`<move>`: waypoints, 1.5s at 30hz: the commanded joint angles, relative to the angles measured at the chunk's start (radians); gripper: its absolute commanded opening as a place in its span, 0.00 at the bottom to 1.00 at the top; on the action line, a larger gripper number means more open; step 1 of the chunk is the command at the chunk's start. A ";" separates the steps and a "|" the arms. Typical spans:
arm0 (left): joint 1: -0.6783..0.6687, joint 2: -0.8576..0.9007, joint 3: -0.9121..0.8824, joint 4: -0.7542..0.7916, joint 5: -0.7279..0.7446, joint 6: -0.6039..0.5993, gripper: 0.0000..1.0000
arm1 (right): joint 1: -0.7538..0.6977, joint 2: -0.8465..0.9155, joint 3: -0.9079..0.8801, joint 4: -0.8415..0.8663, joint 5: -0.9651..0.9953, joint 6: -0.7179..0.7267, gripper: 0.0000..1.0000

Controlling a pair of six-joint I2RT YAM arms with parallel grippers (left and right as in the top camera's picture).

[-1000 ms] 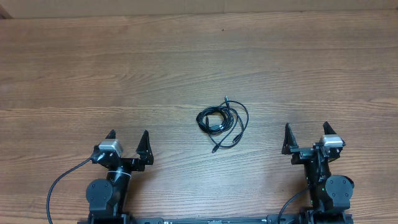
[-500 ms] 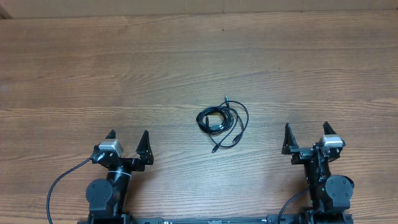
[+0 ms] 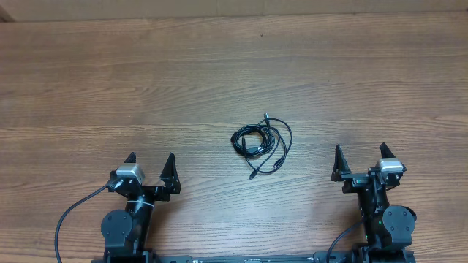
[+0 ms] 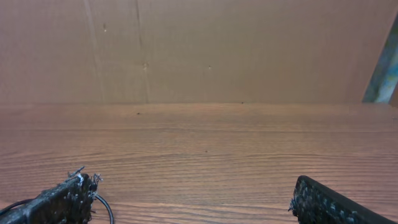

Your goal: Untangle cables

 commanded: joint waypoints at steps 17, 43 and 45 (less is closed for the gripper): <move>0.007 0.003 0.040 -0.012 0.081 -0.008 1.00 | 0.005 -0.012 -0.011 0.006 0.006 -0.002 1.00; 0.006 0.578 0.845 -0.530 0.371 0.106 0.99 | 0.005 -0.012 -0.011 0.006 0.006 -0.002 1.00; -0.013 0.716 1.007 -0.676 0.380 0.107 1.00 | 0.005 -0.012 -0.011 0.006 0.007 -0.002 1.00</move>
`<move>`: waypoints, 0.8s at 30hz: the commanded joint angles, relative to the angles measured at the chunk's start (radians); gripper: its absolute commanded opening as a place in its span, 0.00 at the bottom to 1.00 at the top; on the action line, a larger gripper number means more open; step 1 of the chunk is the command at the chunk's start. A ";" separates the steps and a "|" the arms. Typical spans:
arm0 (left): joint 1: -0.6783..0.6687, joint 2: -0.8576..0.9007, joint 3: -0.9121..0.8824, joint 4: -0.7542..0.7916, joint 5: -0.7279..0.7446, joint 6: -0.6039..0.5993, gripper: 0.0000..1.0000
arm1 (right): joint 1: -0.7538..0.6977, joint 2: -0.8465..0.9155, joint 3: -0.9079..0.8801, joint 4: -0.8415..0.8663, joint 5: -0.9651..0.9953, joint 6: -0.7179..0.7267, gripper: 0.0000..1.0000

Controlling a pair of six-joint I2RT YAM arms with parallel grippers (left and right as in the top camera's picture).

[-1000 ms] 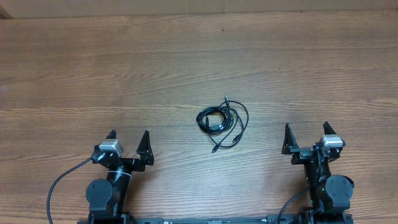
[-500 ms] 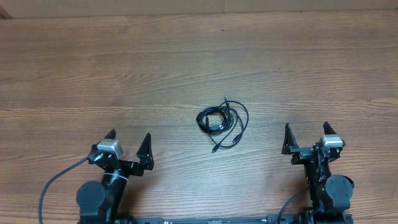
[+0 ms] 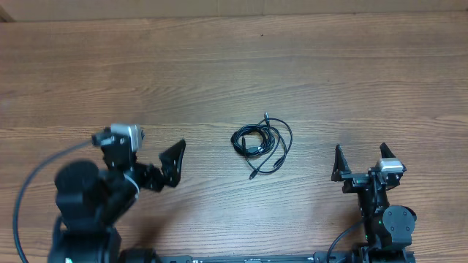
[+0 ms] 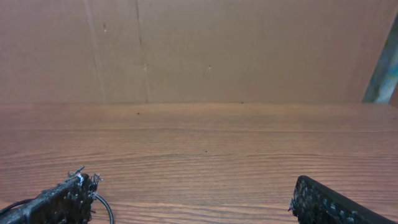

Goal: Untangle cables
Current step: 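Reach the left gripper forward to the black cable bundle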

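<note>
A small knot of thin black cables lies coiled on the wooden table near the middle, with plug ends sticking out at its top and lower left. My left gripper is lifted off the table and turned toward the cables, some way to their left. One dark finger shows; the other is under the wrist camera. My right gripper rests open at the front right, pointing away from me, with nothing between its fingers. The cable bundle is outside the right wrist view.
A brown cardboard wall stands along the far edge of the table. The left arm's own grey cable loops at the front left. The right arm's base sits at the front edge.
My left arm has risen from its rest at the front left and swung its gripper up and to the right, closer to the cables. The right arm and the cables have not moved.
</note>
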 commanded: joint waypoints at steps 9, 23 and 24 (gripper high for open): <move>-0.037 0.365 0.307 -0.179 0.378 0.010 0.99 | 0.005 -0.012 -0.011 0.006 0.006 -0.002 1.00; -0.272 0.702 0.306 -0.185 0.010 -0.423 0.69 | 0.005 -0.012 -0.011 0.006 0.007 -0.002 1.00; -0.301 0.717 0.307 -0.185 -0.049 -0.463 0.68 | 0.005 -0.012 -0.011 0.006 0.007 -0.002 1.00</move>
